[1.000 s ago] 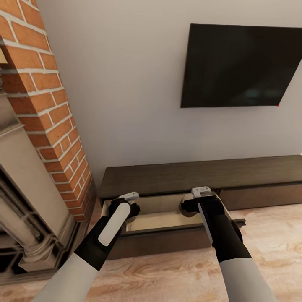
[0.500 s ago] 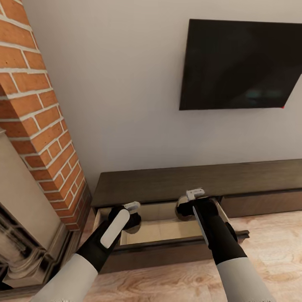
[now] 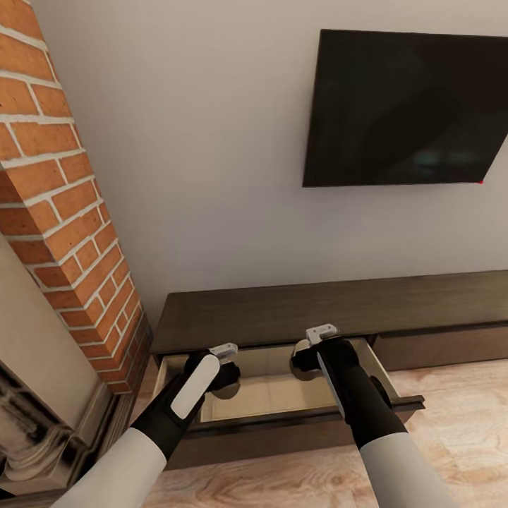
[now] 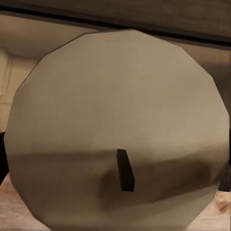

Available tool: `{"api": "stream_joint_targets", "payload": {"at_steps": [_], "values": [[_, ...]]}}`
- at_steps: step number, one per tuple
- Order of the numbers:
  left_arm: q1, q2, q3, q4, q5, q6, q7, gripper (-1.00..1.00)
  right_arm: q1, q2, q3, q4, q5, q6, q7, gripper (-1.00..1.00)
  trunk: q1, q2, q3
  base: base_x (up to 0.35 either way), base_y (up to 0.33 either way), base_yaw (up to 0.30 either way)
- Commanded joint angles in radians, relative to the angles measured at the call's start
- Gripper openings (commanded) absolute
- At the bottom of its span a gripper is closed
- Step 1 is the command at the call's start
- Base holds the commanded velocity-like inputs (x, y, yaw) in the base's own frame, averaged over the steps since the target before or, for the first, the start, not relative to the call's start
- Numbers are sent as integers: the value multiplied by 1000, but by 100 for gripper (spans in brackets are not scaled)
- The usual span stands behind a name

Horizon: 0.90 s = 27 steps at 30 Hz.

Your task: Place each of the two pumpkins and all three candles from the living room inside a cabinet in the living room (use any cabinet), then make sure every cabinet is closed, and position the cauldron so it is next to a table in the living room.

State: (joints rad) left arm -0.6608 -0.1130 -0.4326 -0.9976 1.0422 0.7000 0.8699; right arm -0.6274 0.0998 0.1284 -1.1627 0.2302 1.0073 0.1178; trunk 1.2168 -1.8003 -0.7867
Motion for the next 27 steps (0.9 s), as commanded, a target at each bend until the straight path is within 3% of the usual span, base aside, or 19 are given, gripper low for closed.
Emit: {"api": "stream_joint_targets", "payload": {"at_steps": [1, 4, 7, 17, 21, 27], "values": [[0, 1, 0, 2, 8, 1, -13, -100, 0, 1, 11, 1, 2, 1, -1, -100, 0, 0, 0, 0, 0, 0], [4, 6, -2, 8, 65, -1, -43, -100, 0, 9, 30, 11, 1, 2, -1, -100, 0, 0, 0, 28, 0, 0], [7, 6, -4, 63, 89, -4, -51, -100, 0, 17, 35, 43, 1, 2, -1, -100, 0, 0, 0, 9, 0, 0], [7, 0, -15, 124, 94, -25, -74, -100, -3, 40, 42, 185, 3, -2, -5, -100, 0, 0, 0, 0, 0, 0], [7, 1, -24, 127, 89, -33, -114, -100, -4, 40, 42, 194, 5, -2, -8, -100, 0, 0, 0, 11, 0, 0], [7, 3, -44, 126, 87, -102, -133, -100, -5, 41, 42, 204, 6, -3, -7, -100, 0, 0, 0, 188, 0, 0]]}}
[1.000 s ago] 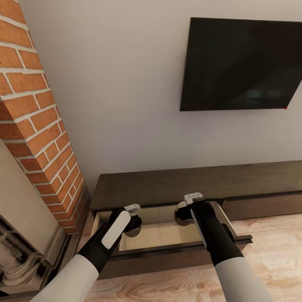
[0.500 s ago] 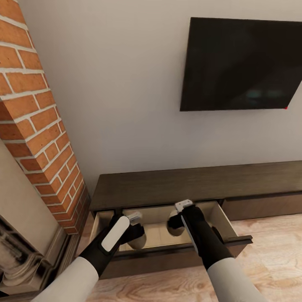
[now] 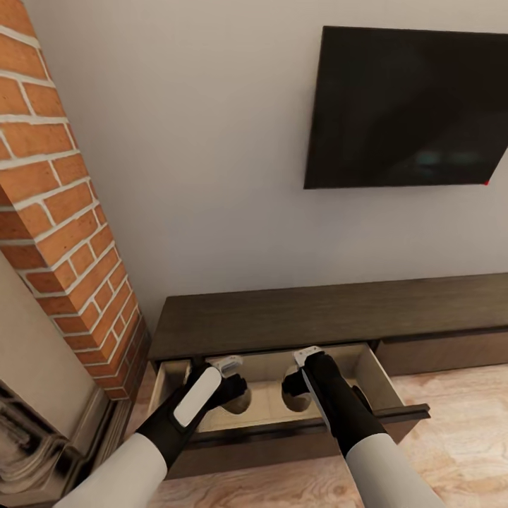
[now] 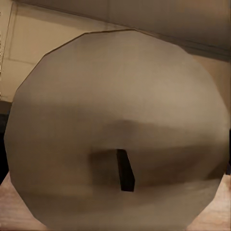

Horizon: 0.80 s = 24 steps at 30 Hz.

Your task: Place each of the two pumpkins and all three candles from the living room inside a cabinet in the living room (use any cabinet), then make sure every cabinet is closed, and position the cauldron so it is next to a table in the living room.

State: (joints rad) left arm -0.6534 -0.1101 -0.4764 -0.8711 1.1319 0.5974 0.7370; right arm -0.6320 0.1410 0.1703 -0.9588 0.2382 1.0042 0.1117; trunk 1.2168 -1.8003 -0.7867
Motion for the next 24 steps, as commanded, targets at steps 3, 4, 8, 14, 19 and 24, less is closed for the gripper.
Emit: {"api": "stream_joint_targets", "payload": {"at_steps": [3, 4, 8, 14, 19, 24], "values": [[0, 1, -37, -2, -4, -4, -1, -100, 0, 0, 1, -4, -1, -6, 2, -100, 0, 0, 0, 24, 0, 0], [0, 2, -41, -2, -4, -5, -1, -100, 0, 0, 1, -5, -1, -7, 2, -100, 0, 0, 0, 8, 0, 0], [0, 3, -47, 0, -6, -16, -1, -100, 0, 0, 1, -6, -1, -9, 3, -100, 0, 0, 0, 3, 0, 0], [0, 5, -47, 3, -5, -20, 5, -100, 0, 0, 7, -6, -2, -10, 3, -100, 0, 0, 0, 76, -5, 0], [0, 7, -48, 3, -3, -20, 11, -100, 0, 0, 23, -1, -2, -8, 1, -100, 0, 0, 0, 272, -63, 0], [0, 4, -46, 82, -2, -20, 5, -100, 0, 0, 24, 1, -2, -7, 0, -100, 0, 0, 0, 47, -13, 0]]}}
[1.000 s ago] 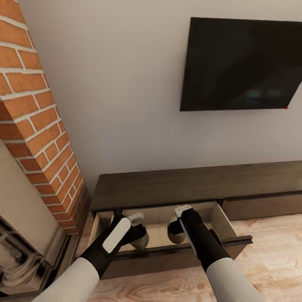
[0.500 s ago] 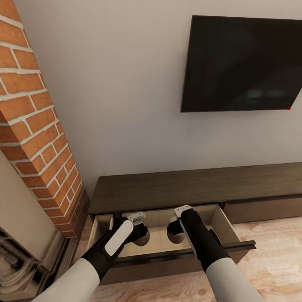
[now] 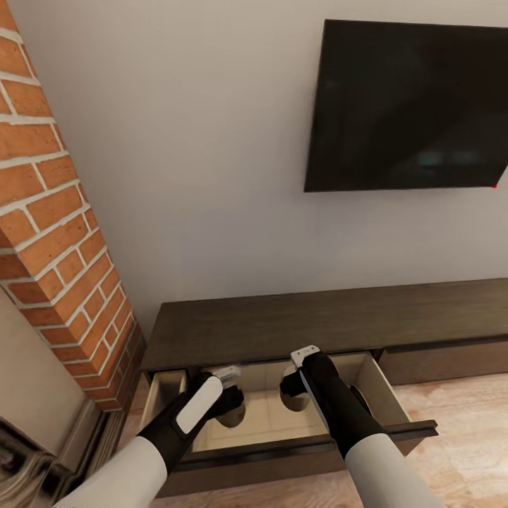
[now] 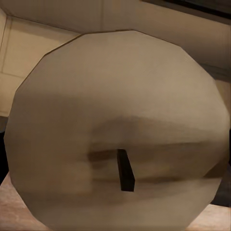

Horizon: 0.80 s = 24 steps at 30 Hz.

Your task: Place each of the two pumpkins and all three candles from the living room inside a cabinet in the living room (use any cabinet), then make sure every cabinet is closed, and position the cauldron so it is next to a table in the living room.

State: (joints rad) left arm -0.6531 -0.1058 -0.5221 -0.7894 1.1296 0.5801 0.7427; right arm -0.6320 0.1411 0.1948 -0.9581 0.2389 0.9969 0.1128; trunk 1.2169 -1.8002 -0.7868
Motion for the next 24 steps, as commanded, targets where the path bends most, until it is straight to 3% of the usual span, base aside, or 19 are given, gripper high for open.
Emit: {"api": "stream_joint_targets", "payload": {"at_steps": [1, 8, 12, 17, 21, 24], "values": [[0, -2, 0, 10, 0, -3, -1, -100, 0, 0, 0, 0, -3, 0, -1, -100, 0, 0, 0, 9, -2, 0], [0, -3, 1, 36, 0, -5, -3, -100, 0, 1, 0, 2, -3, 0, -1, -100, 0, 0, 0, 26, -17, 0], [0, -5, -1, 40, 1, -50, -4, -100, 1, 0, 2, 1, -2, -3, -2, -100, 0, 0, 0, 135, -119, 0], [0, -5, -2, 43, -2, -71, -6, -100, 3, -1, 45, 4, -3, -4, -1, -100, 0, 0, 0, 19, -17, 0], [0, -4, -4, 53, -2, -123, -6, -100, 3, -1, 55, 4, -3, -4, 0, -100, 0, 0, 0, 2, -2, 0], [0, -7, -15, 164, -2, -147, -32, -100, 4, 0, 57, 4, -3, -4, 1, -100, 0, 0, 0, 0, 0, 0]]}}
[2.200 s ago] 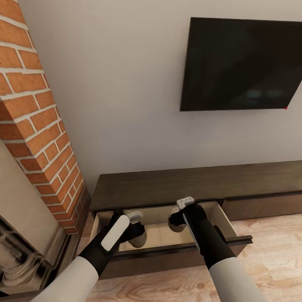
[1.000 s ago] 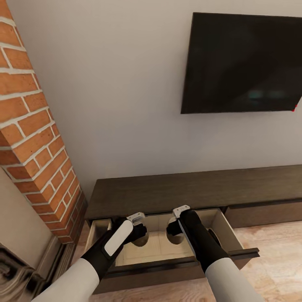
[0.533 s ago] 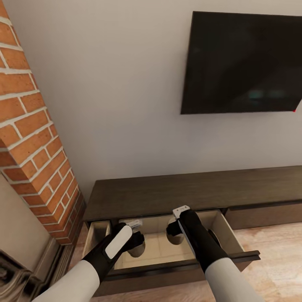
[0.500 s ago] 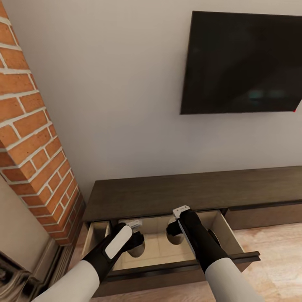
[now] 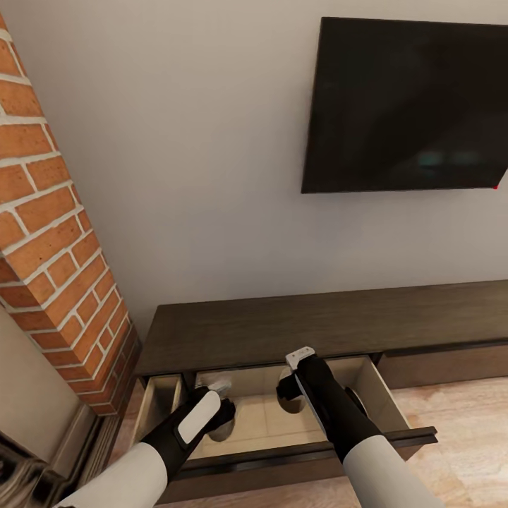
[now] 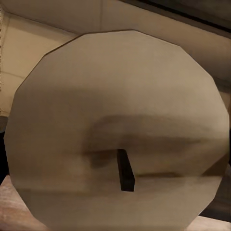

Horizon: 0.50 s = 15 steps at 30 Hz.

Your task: Place each of the two pumpkins and all three candles from the living room inside a cabinet in the living room (use any cabinet), then make sure every cabinet is closed, and position the cauldron so it is next to a table in the living room.

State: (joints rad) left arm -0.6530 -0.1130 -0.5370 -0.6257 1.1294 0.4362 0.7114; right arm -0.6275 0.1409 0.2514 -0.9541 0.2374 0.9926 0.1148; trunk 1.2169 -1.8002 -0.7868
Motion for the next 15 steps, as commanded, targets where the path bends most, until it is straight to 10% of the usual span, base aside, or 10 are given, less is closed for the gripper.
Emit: {"api": "stream_joint_targets", "payload": {"at_steps": [1, 10, 15], "values": [[0, 0, -2, 24, -2, -4, -20, -100, 0, 0, 0, 0, -2, 0, -1, -100, 0, 0, 0, 0, 0, 0], [0, -10, -13, 174, -5, -121, -201, -100, 0, 0, 0, 2, -2, 0, -1, -100, 0, 0, 0, 0, 0, 0], [0, -11, -108, 153, -4, -140, -222, -100, 0, 0, 0, 2, -1, 0, -1, -100, 0, 0, 0, 0, 0, 0]]}}
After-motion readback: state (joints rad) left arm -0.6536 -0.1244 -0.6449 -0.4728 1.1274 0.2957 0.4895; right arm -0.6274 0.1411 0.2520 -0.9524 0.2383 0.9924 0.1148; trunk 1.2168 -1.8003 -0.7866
